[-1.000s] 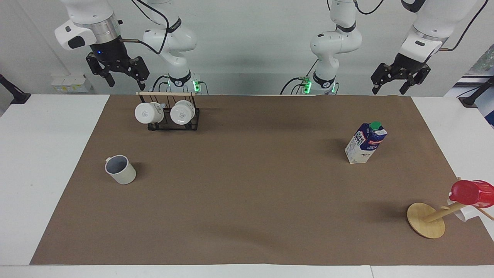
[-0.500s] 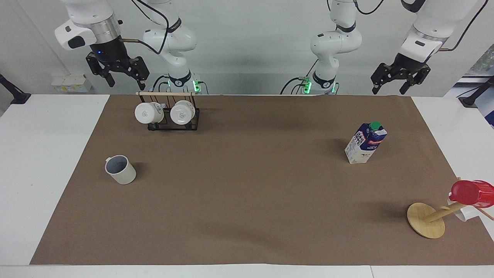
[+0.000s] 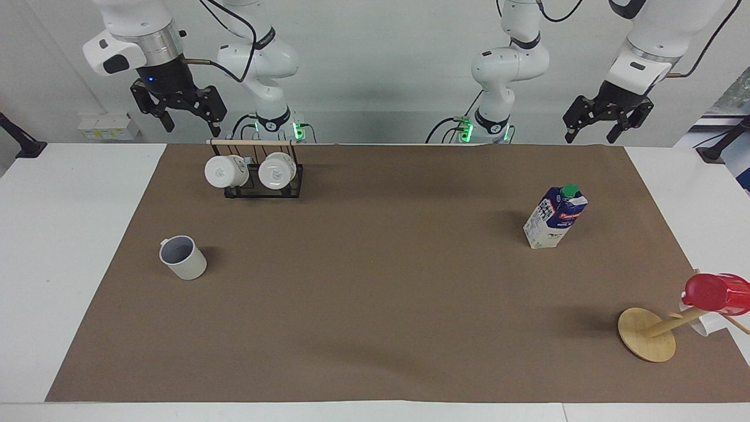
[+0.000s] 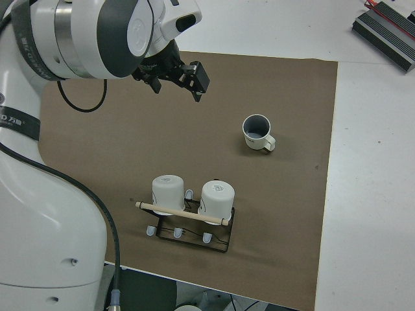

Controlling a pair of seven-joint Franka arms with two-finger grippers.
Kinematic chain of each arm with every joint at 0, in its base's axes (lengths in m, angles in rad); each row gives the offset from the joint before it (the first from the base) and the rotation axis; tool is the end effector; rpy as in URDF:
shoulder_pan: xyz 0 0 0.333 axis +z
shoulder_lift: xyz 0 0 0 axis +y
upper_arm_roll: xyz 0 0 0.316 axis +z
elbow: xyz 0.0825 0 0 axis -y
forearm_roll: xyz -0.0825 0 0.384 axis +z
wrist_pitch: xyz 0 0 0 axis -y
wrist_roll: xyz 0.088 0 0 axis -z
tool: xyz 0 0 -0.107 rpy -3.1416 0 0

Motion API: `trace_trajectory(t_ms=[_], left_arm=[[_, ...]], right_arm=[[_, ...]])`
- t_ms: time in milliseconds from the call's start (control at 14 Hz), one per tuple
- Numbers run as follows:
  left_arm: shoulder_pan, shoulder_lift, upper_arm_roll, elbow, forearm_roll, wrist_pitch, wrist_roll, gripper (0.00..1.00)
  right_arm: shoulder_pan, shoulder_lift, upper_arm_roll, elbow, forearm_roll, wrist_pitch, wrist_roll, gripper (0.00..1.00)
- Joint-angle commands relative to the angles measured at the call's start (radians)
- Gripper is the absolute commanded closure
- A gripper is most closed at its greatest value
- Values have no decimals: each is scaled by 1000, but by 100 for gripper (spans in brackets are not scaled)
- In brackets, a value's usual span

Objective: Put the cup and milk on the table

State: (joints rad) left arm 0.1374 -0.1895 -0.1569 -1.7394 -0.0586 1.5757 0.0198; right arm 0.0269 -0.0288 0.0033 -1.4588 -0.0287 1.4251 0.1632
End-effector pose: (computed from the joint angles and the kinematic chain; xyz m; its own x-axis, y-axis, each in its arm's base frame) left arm 0.4948 -0.0237 0.6434 0.9990 -0.0369 0.0241 -0.0376 -0.9989 0.0287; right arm 0.5293 0.0126 0.6794 0.9906 -0.1367 -0.0001 -0.1366 -0.9902 0.0289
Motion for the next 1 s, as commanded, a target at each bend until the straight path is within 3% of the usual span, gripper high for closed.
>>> trace_trajectory(t_ms=[0,286,500,929], left_arm=[[7,4,-4,17,16,-26,-4,0],[7,4,-4,17,16,-26,-4,0],[10,-1,-3,14,16,-65,-9,0],[7,-59,27,-69,16,-25,17,0]], right_arm=[[-22,-20,0,-28,16,26,-27,0],[-27,-8,0,-70,15,142,-66,0],[-47,1,0,-176,15,292,-100,0],[-99,164,1,-297,16,579,-181,0]])
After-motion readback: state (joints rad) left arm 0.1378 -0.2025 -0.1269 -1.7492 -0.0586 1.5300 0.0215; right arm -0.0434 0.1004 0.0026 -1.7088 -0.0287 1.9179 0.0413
